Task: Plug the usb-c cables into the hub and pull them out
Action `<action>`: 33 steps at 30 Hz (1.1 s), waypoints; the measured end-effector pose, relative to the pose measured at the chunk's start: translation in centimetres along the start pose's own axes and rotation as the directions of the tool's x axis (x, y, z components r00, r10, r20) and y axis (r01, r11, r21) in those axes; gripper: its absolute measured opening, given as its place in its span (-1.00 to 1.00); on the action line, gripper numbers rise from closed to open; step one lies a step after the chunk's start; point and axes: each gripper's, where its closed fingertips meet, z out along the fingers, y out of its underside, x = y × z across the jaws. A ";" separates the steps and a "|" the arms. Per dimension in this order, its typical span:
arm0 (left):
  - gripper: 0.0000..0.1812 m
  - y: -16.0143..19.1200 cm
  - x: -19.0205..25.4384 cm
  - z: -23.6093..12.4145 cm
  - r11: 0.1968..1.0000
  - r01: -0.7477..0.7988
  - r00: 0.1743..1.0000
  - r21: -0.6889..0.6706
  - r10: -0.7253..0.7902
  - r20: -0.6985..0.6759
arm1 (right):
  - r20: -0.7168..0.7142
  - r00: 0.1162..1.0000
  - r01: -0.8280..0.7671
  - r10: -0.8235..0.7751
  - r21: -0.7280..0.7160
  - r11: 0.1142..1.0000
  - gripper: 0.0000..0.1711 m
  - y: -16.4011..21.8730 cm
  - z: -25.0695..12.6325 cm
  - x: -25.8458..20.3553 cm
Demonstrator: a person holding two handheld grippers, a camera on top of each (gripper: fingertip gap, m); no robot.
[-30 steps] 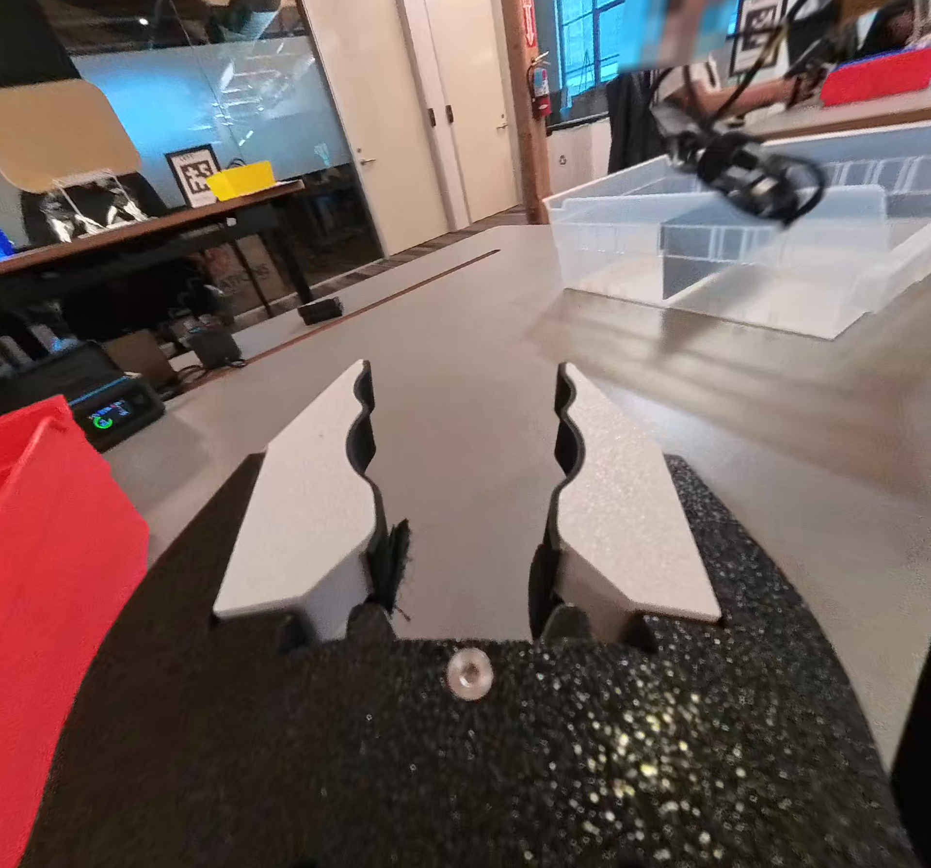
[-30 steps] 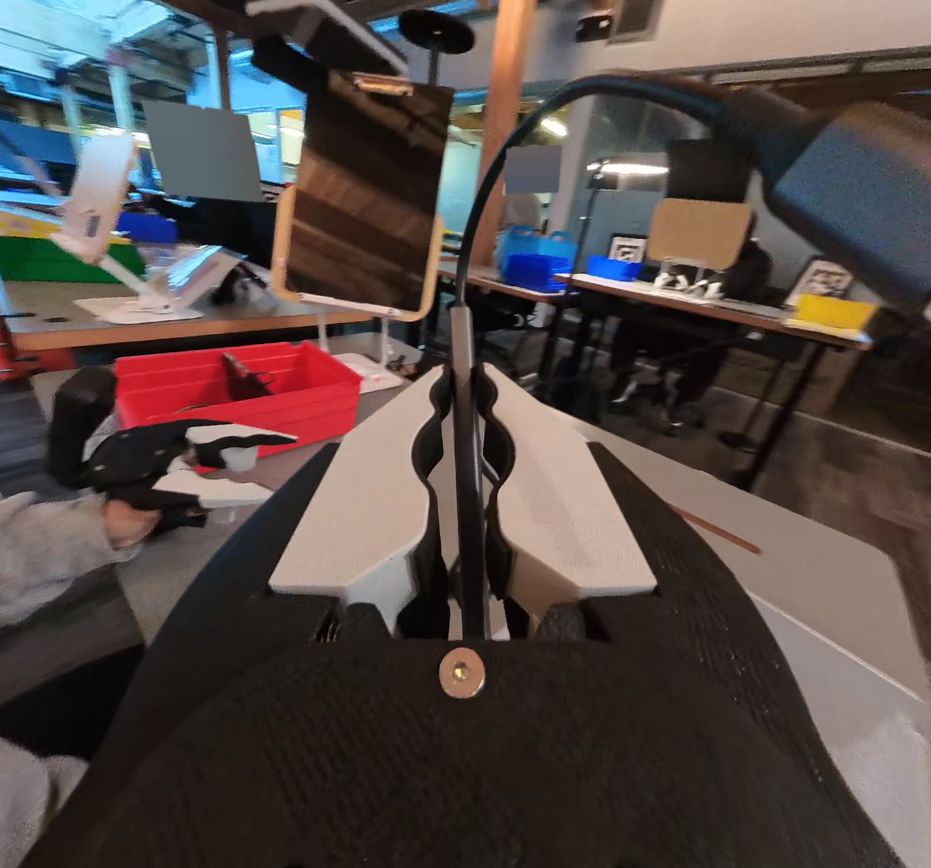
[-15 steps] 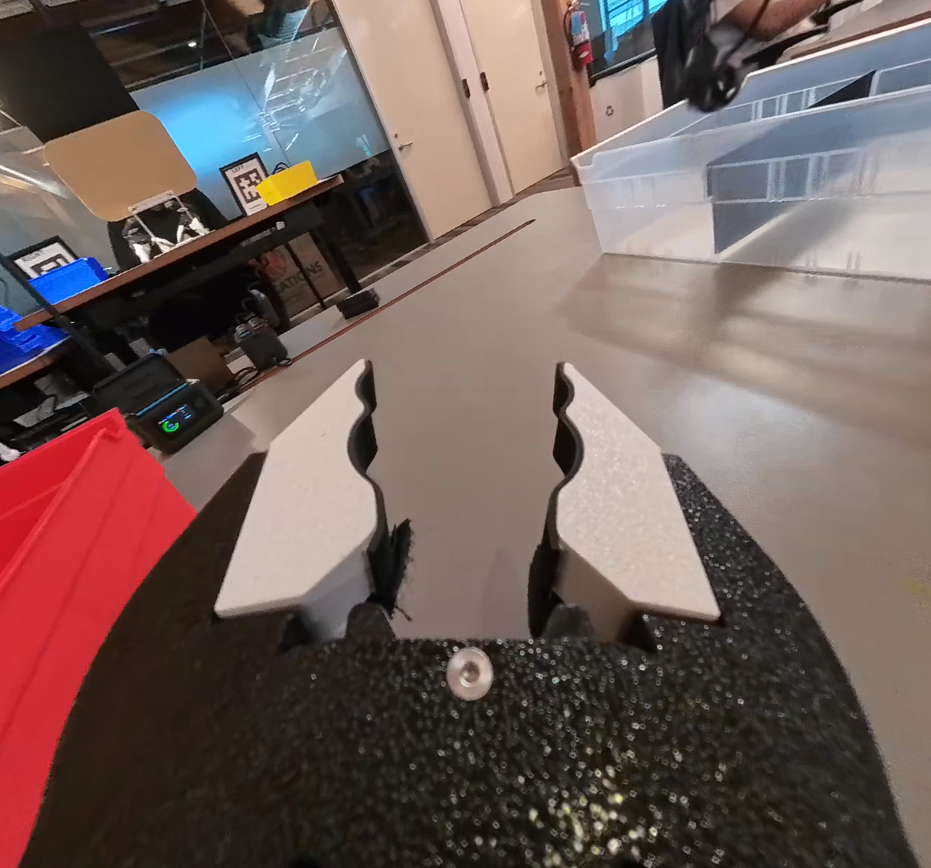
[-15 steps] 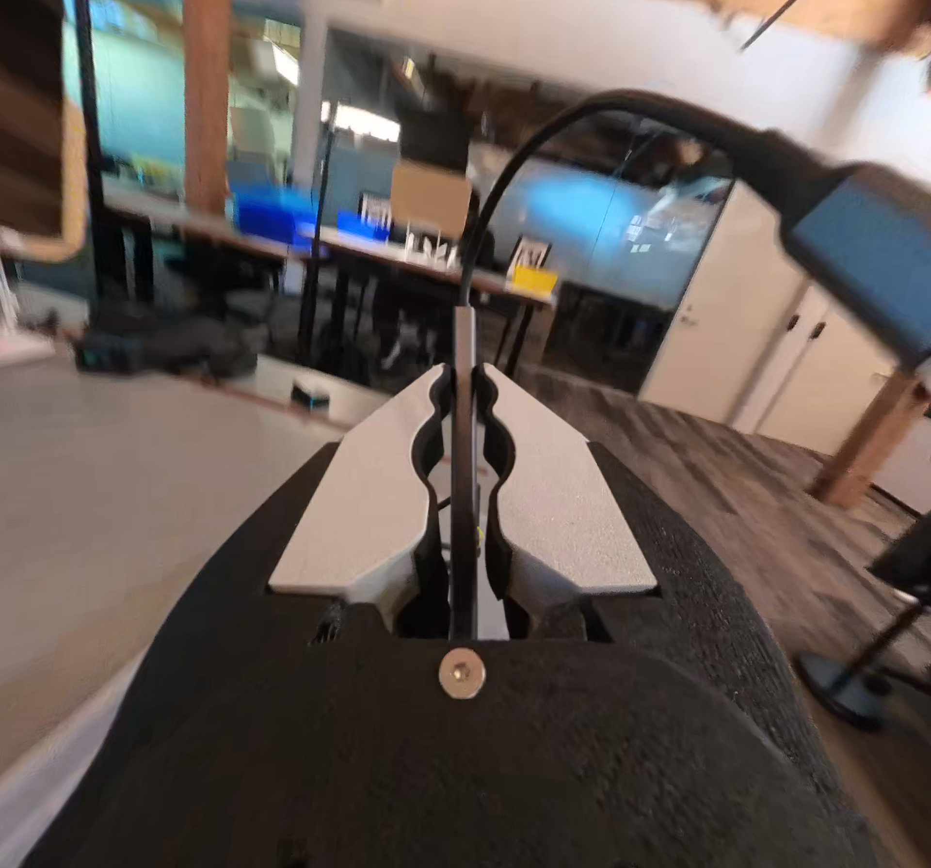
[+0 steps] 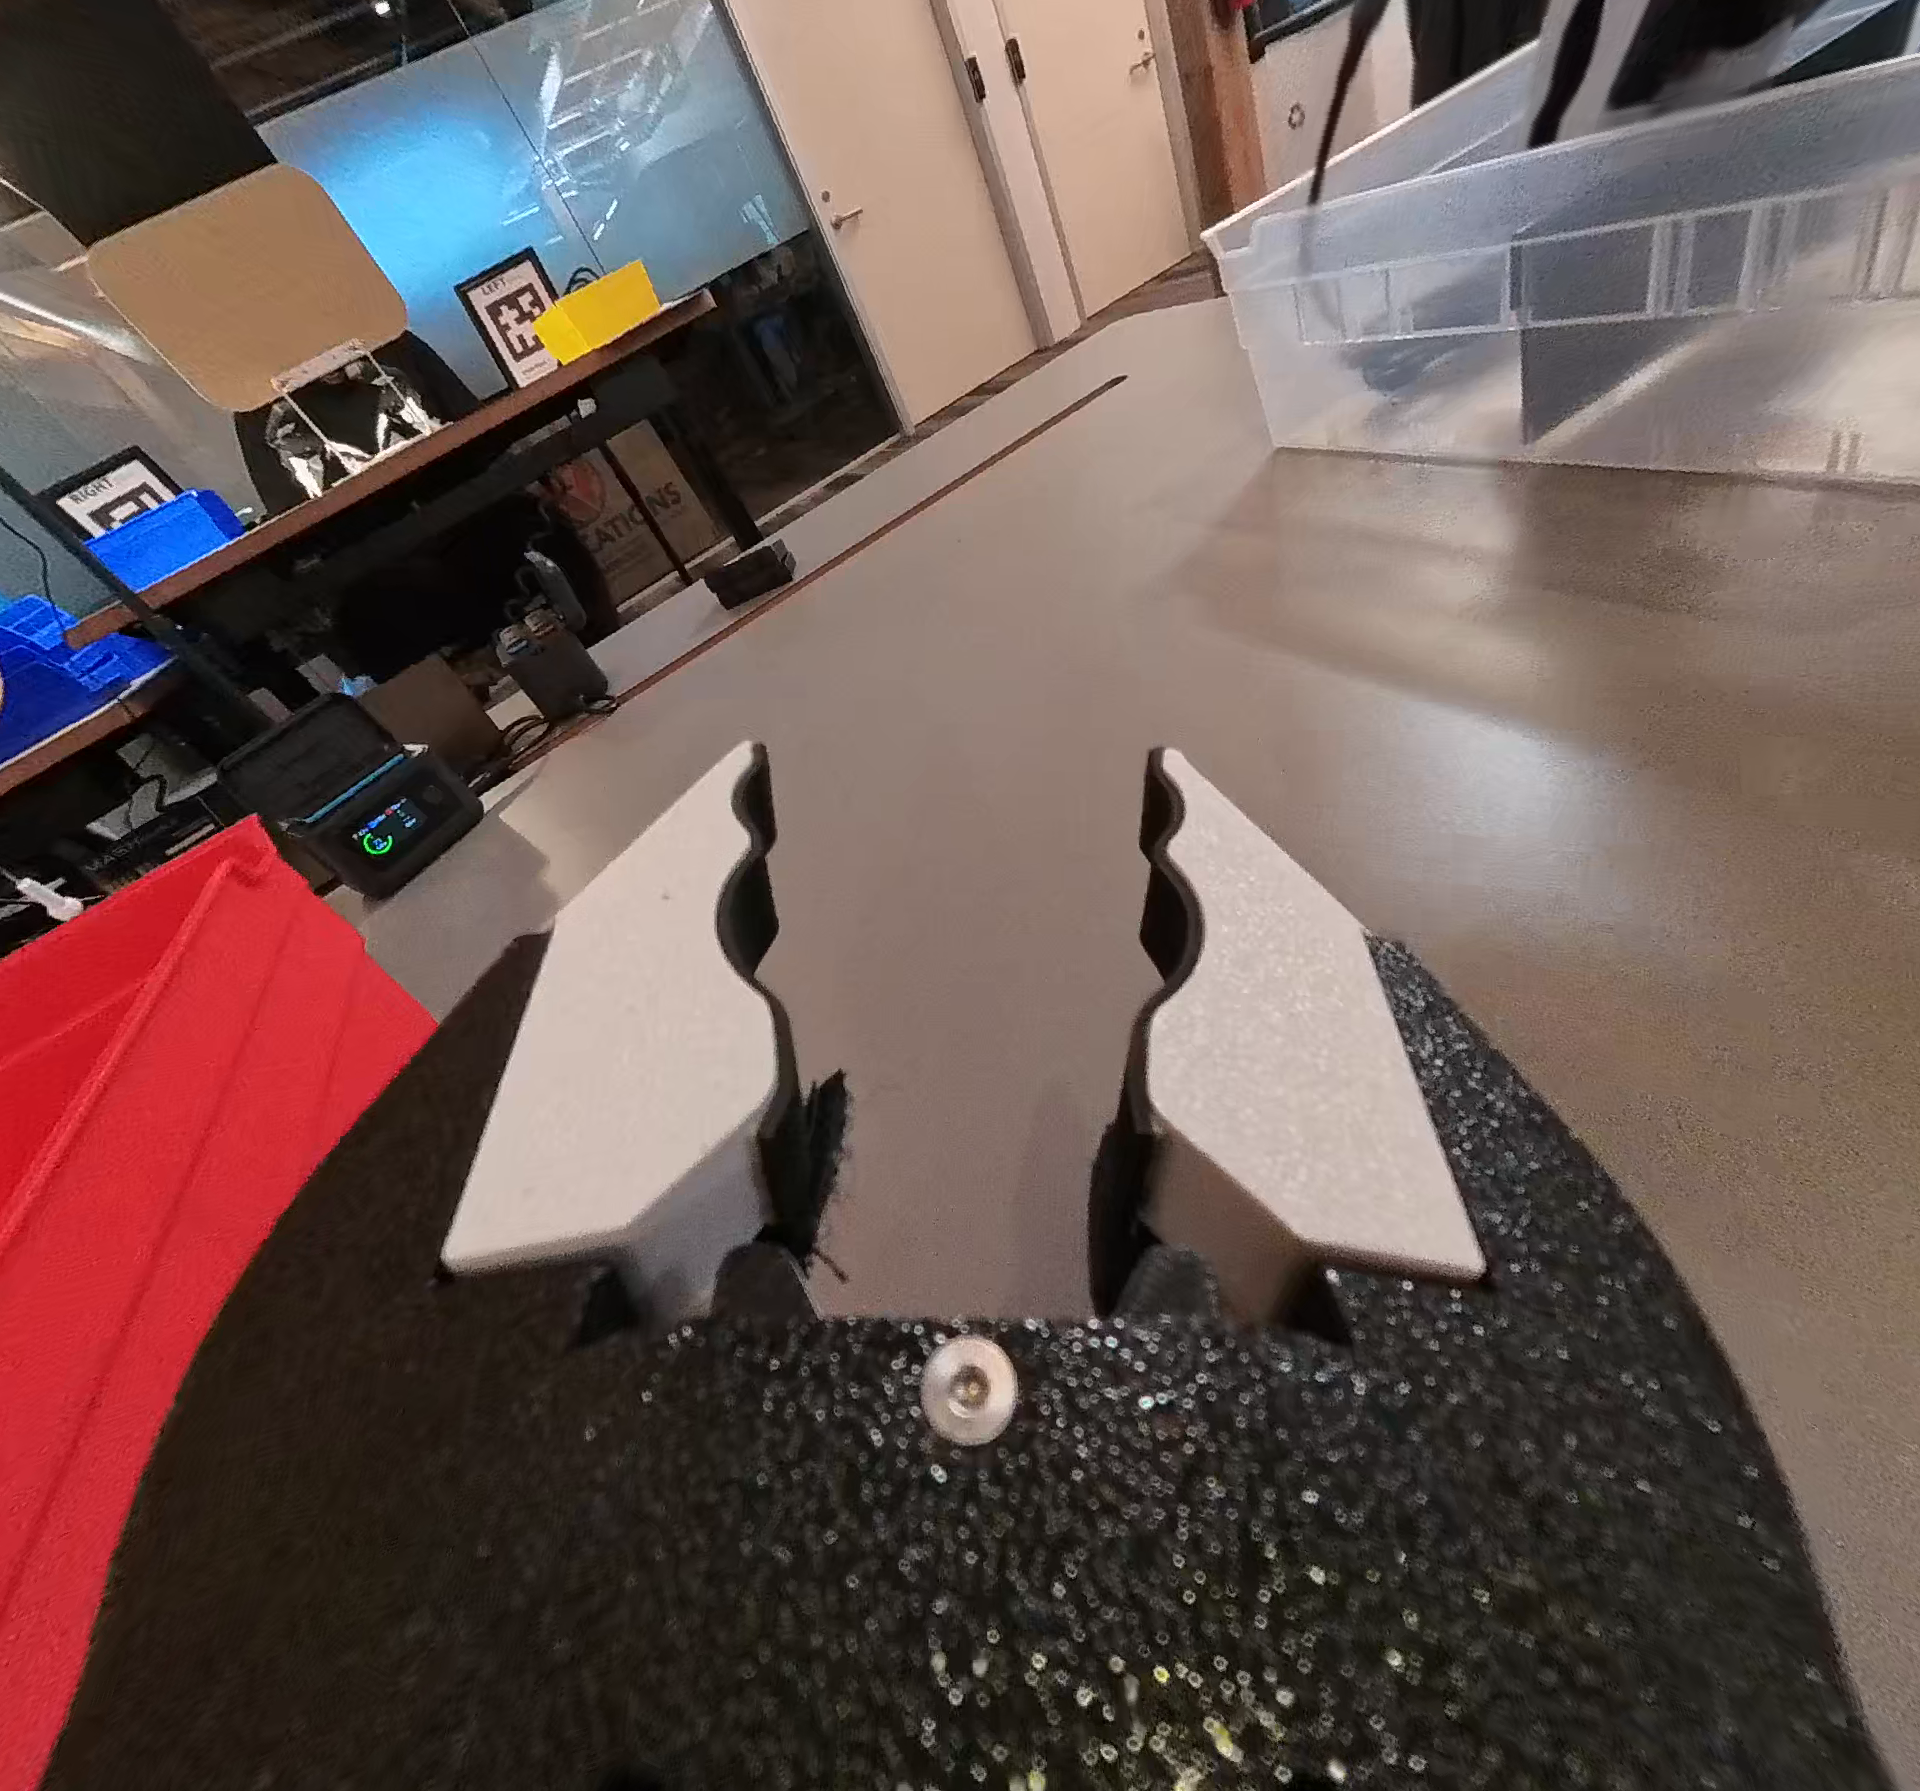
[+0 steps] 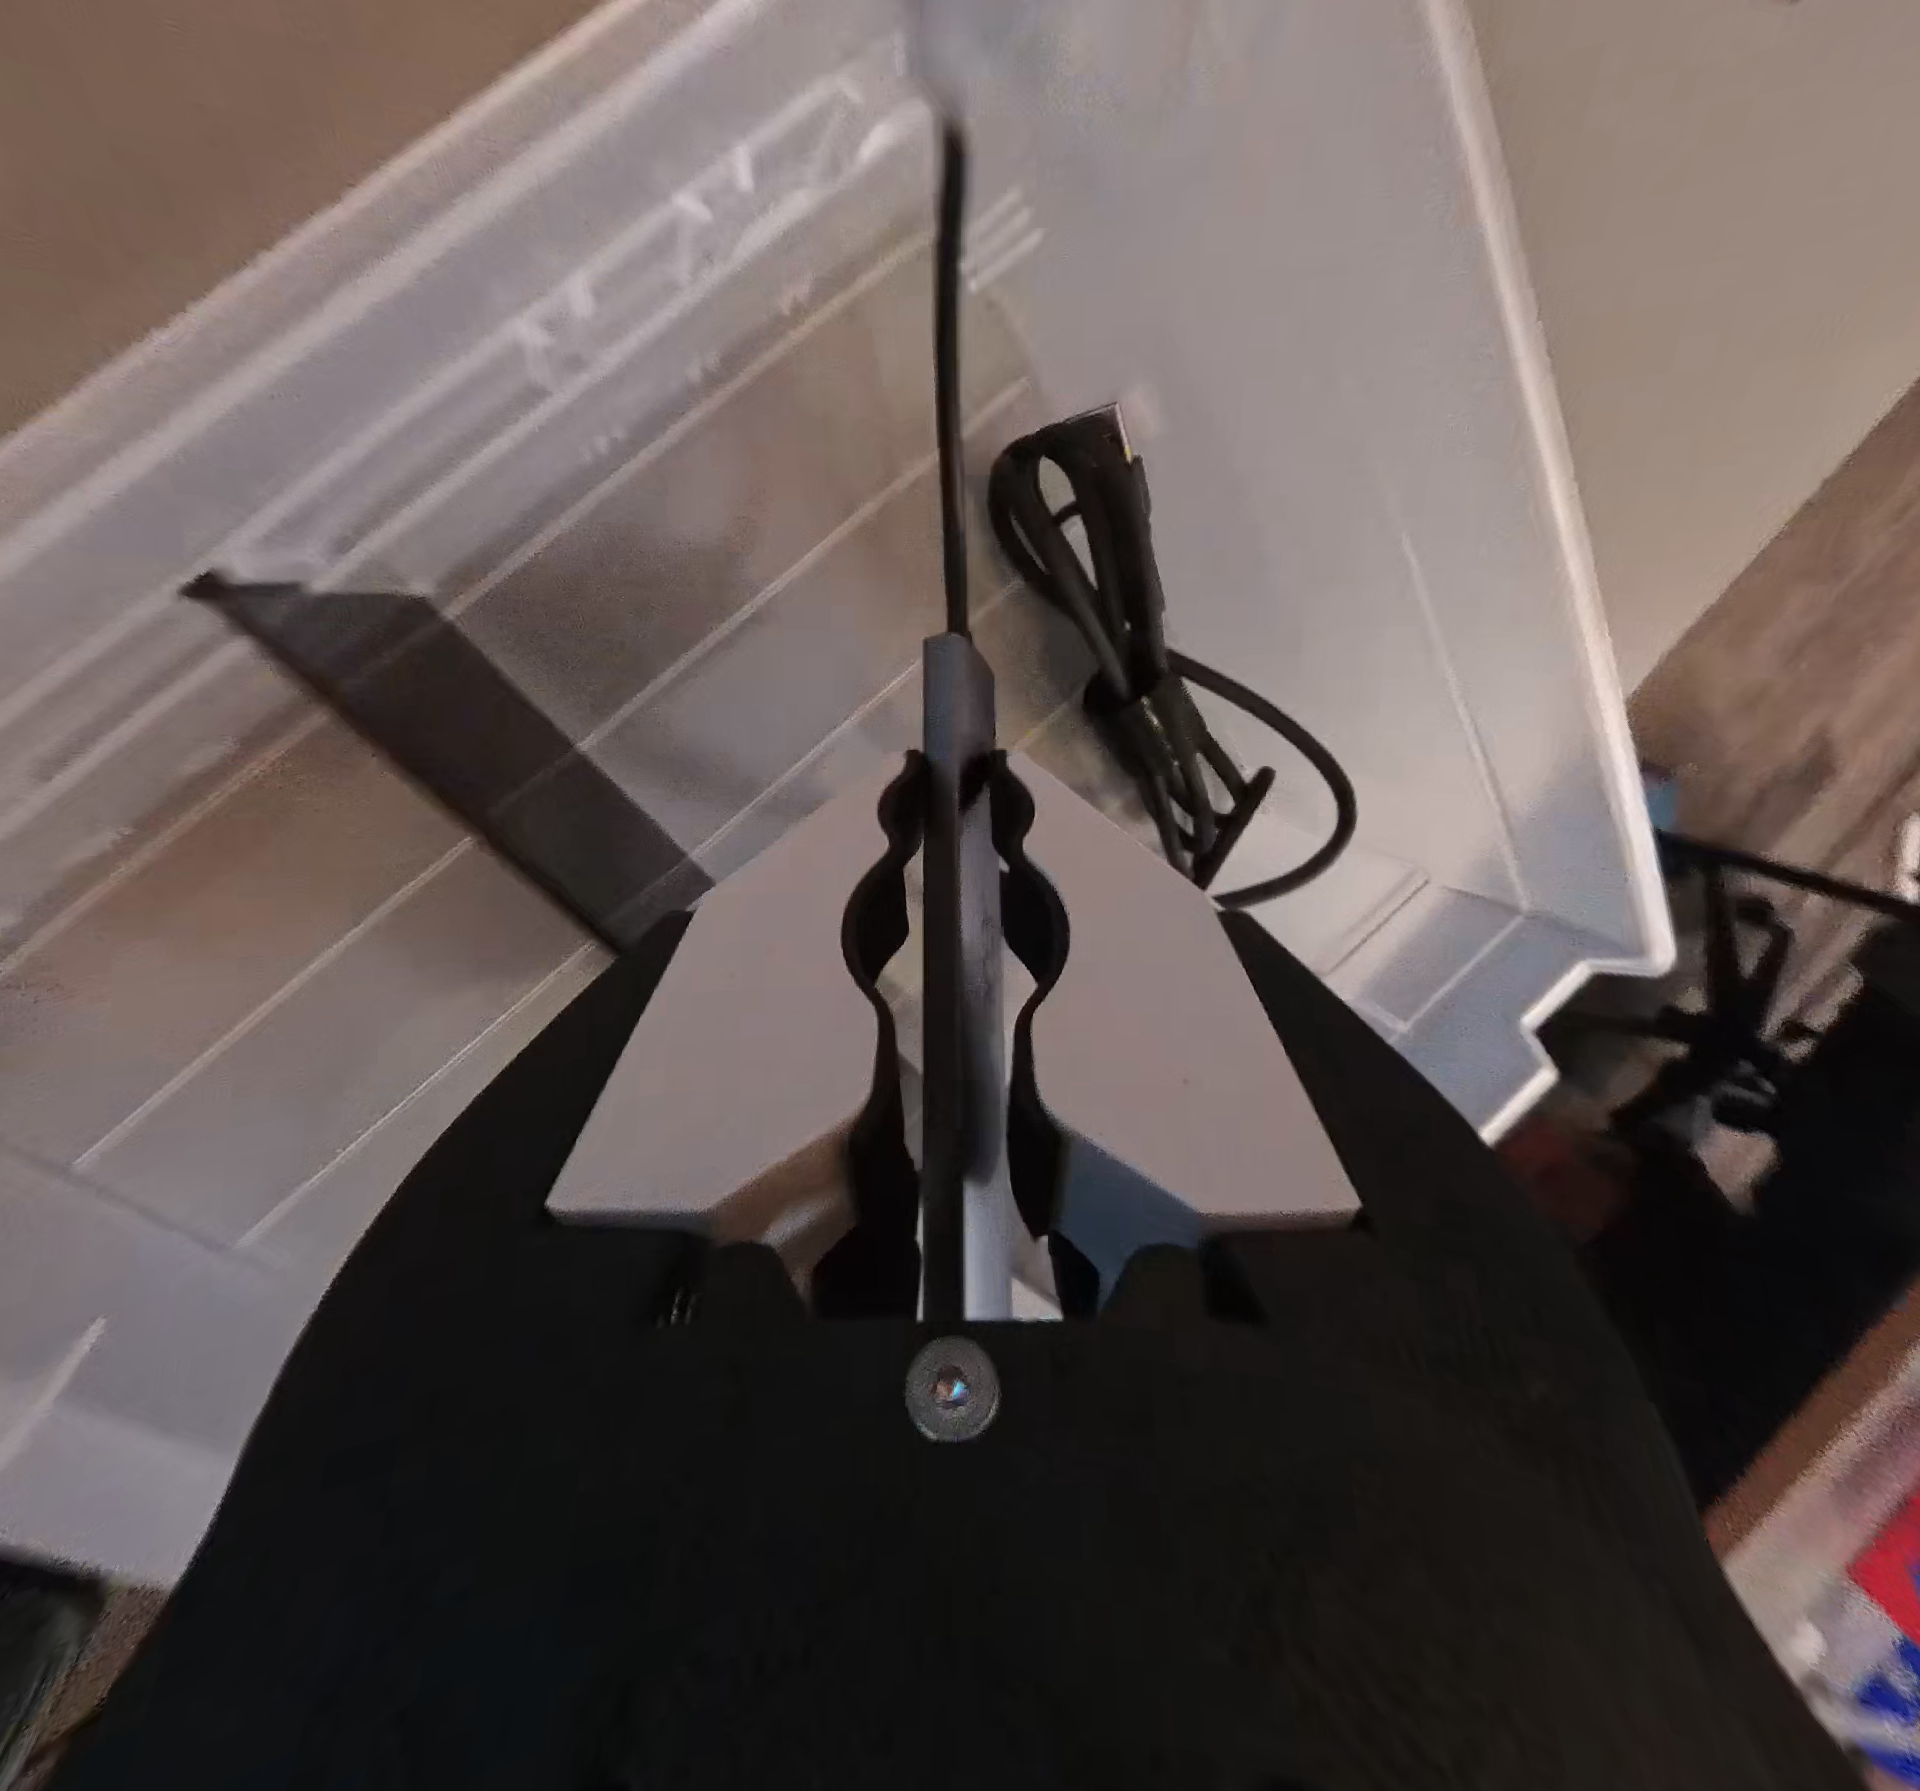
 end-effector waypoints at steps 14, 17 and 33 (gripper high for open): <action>-0.06 2.6 -1.7 0.2 0.981 0.025 0.995 -0.193 -0.006 0.101 | -0.547 0.818 -0.003 0.177 0.304 0.953 -0.13 -3.9 -18.3 -0.9; -0.06 3.1 -1.7 0.2 0.978 0.024 0.995 -0.209 -0.003 0.101 | -0.463 0.822 0.075 0.332 0.667 0.742 -0.21 -9.5 -22.1 -5.8; -0.06 4.1 -1.5 0.1 0.975 -0.049 0.994 -0.215 0.068 0.081 | -0.176 0.958 0.123 0.224 0.965 0.231 -0.77 -17.6 -12.5 -23.7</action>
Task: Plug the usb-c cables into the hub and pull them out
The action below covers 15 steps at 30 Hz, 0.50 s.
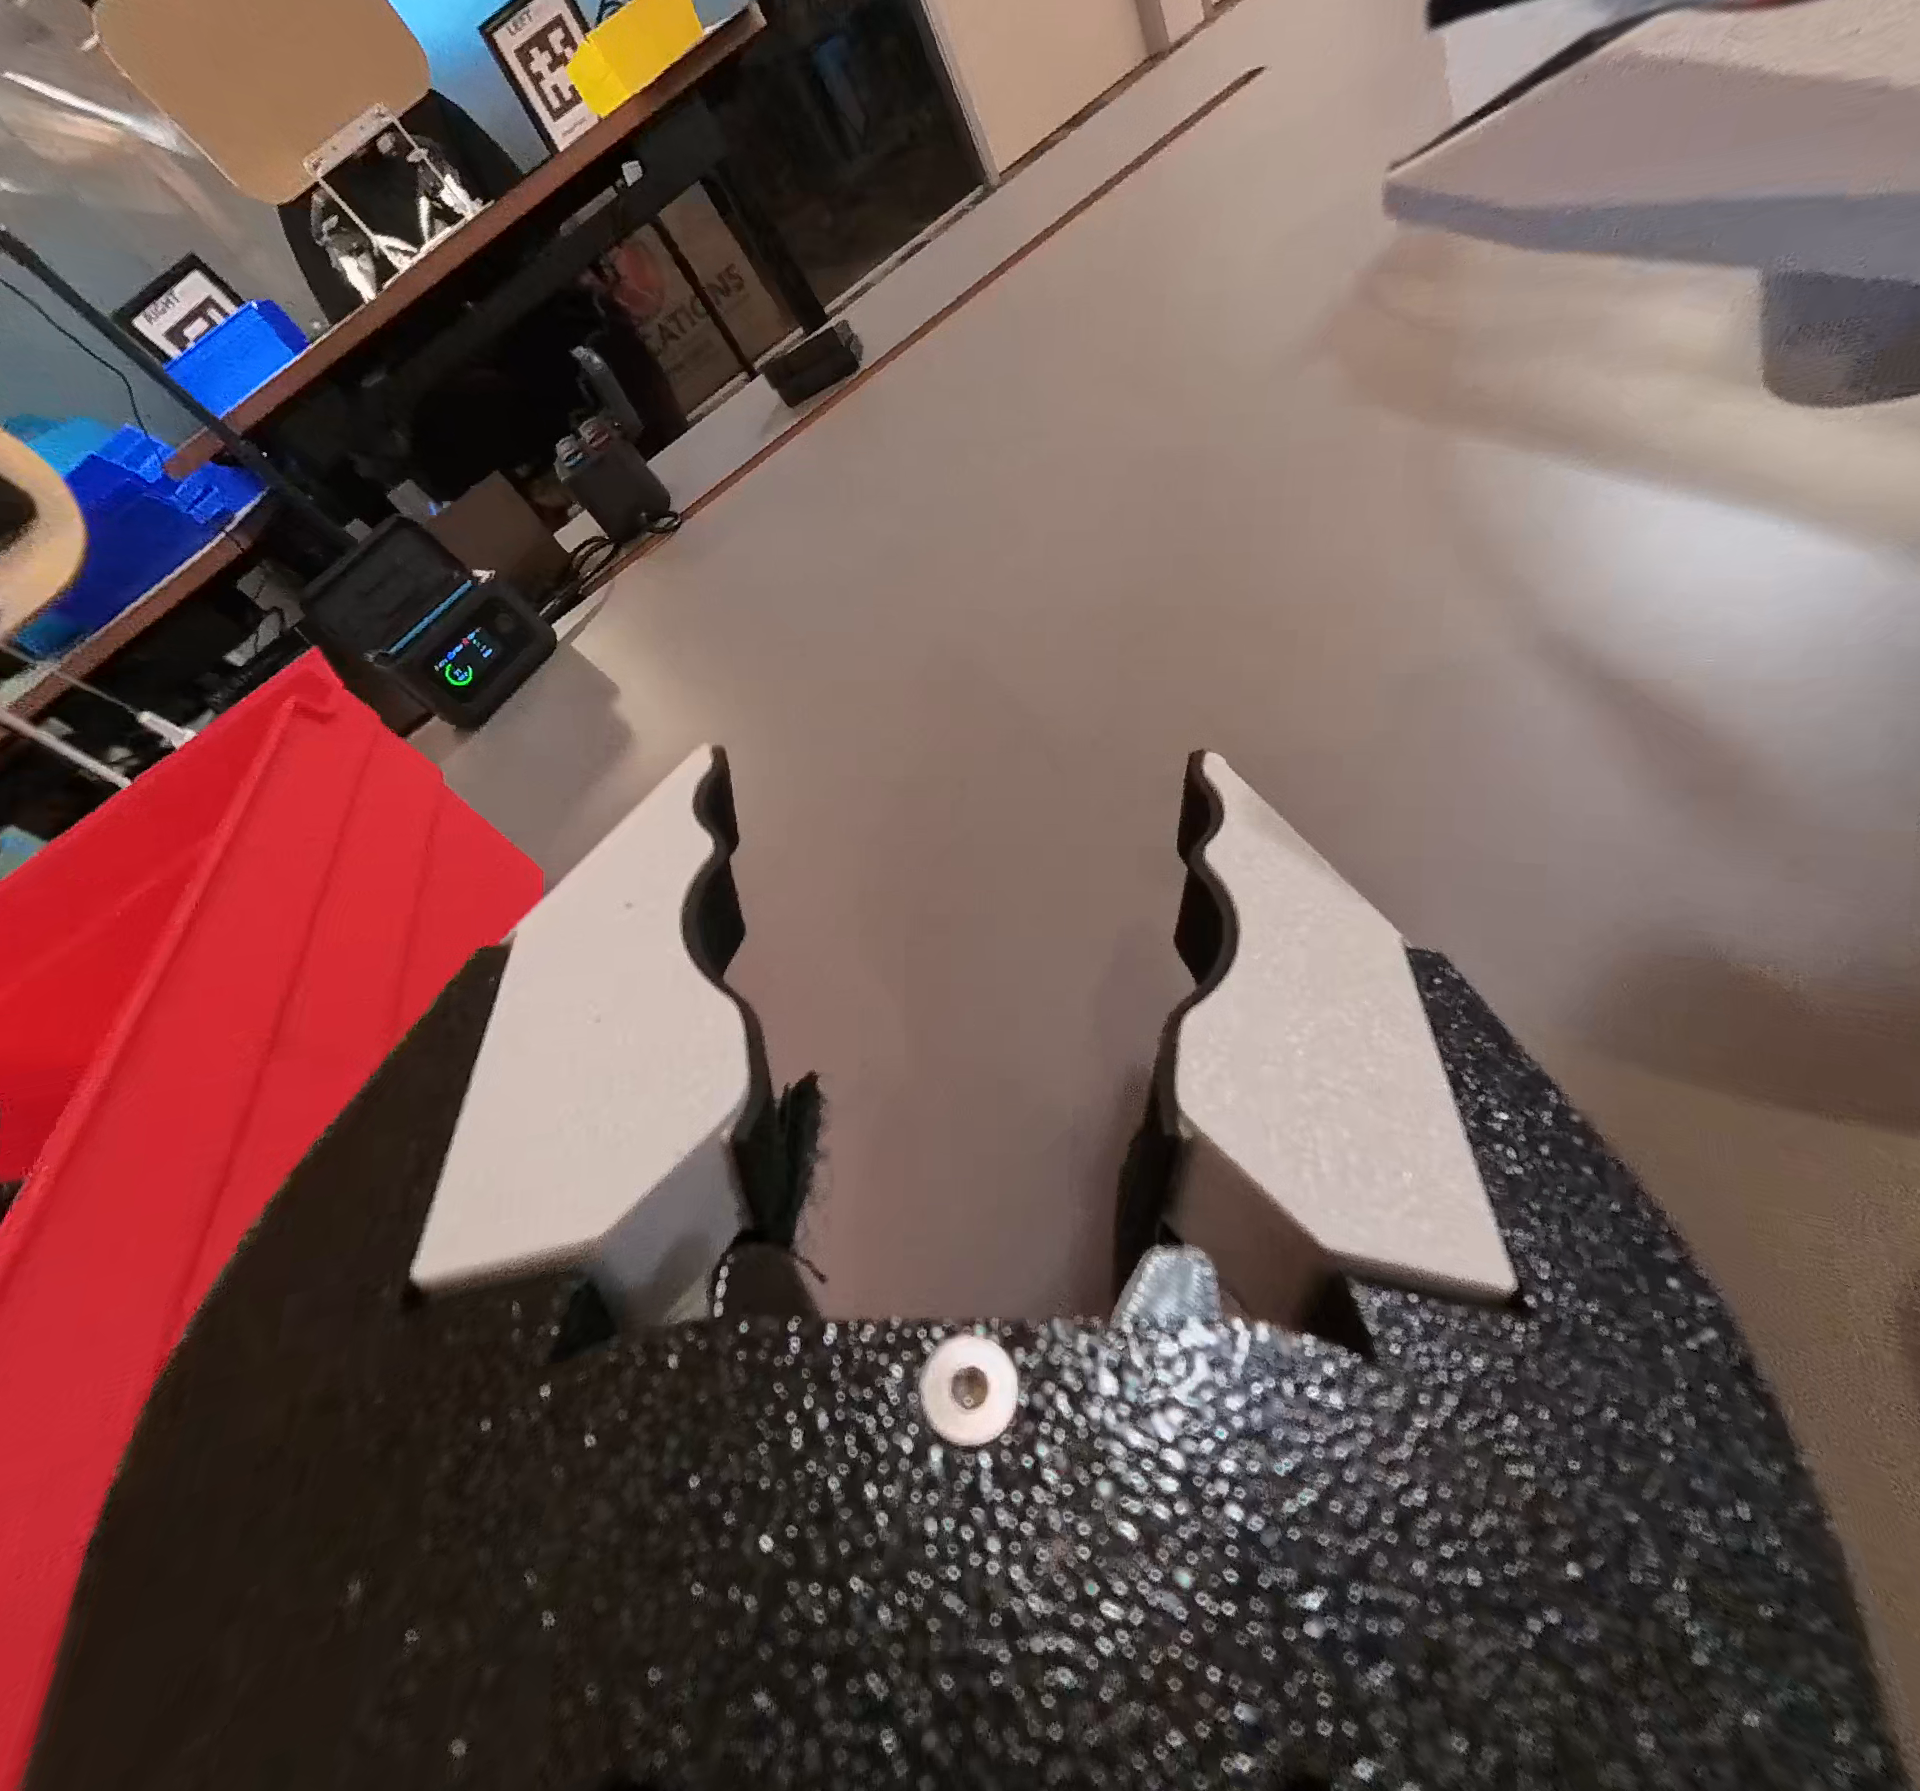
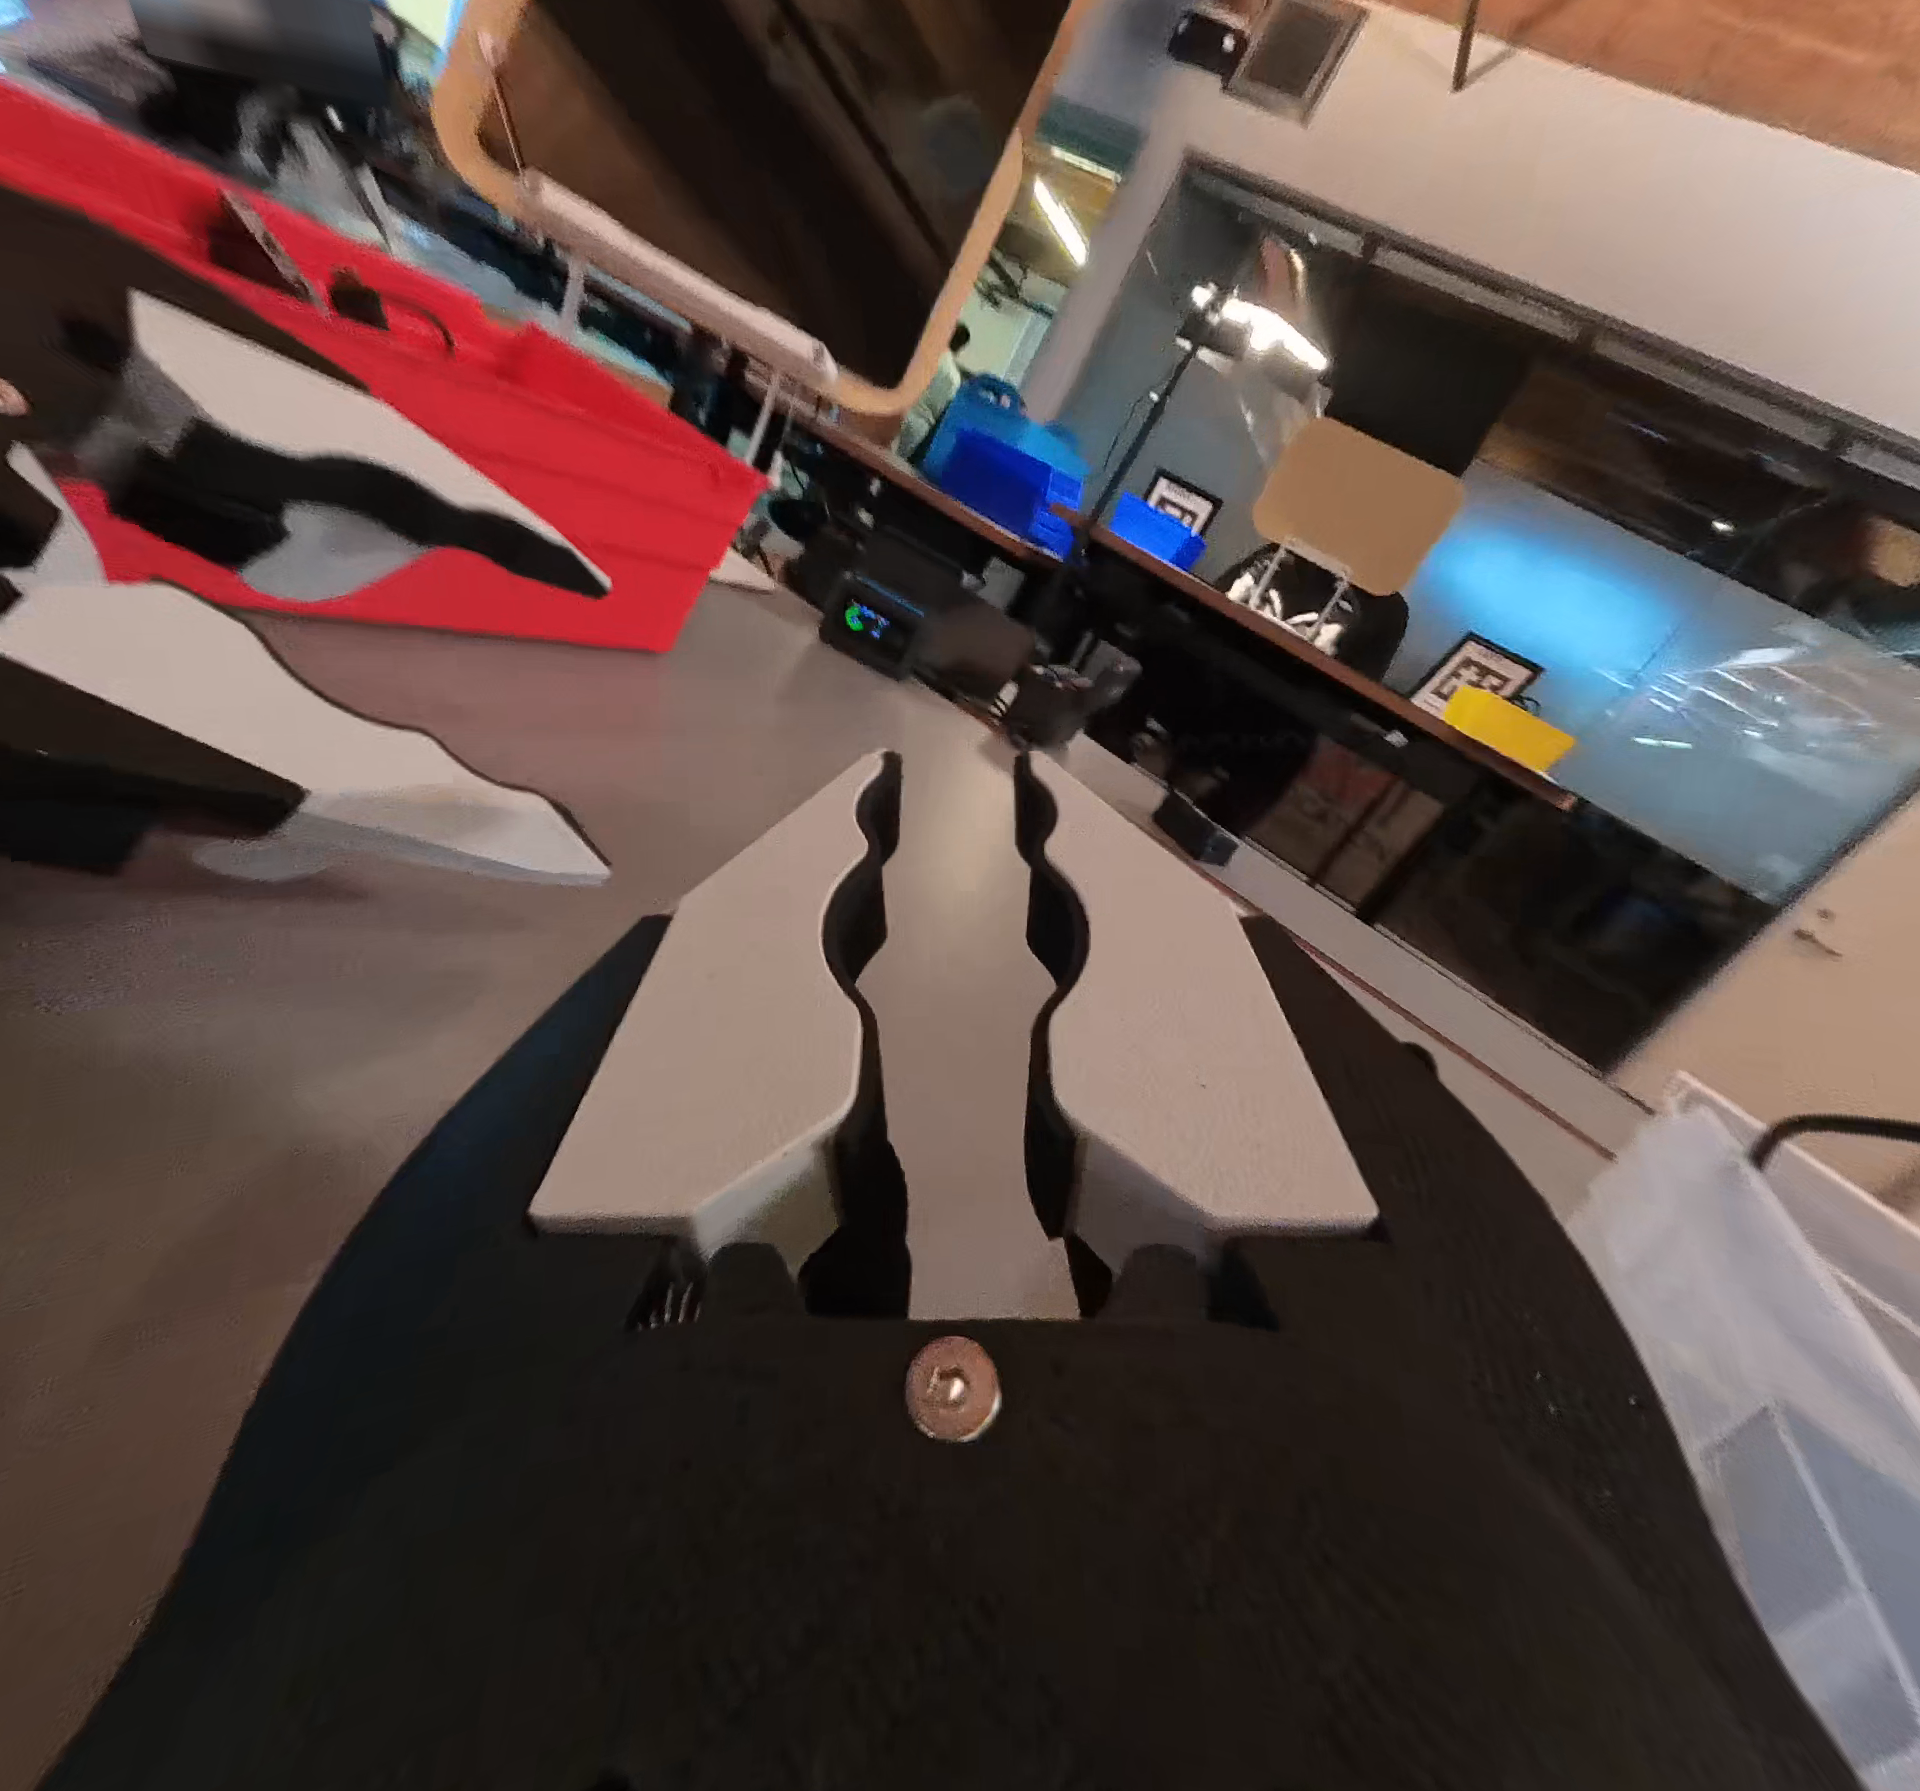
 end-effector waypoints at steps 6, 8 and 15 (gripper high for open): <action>-0.06 -3.3 0.1 -2.3 0.995 -0.004 0.999 0.104 0.008 -0.040 | 0.003 1.000 0.006 -0.006 -0.043 0.999 -0.79 0.8 0.4 -0.1; -0.09 -5.7 -2.1 -4.2 0.985 -0.015 1.000 0.172 0.015 0.003 | -0.003 1.000 -0.016 0.016 -0.033 0.999 -0.79 0.6 0.2 0.2; -0.28 -5.8 -14.9 -6.4 0.981 -0.193 0.975 0.031 0.188 0.115 | 0.001 0.997 -0.075 0.076 -0.033 0.997 -0.79 0.7 0.1 0.5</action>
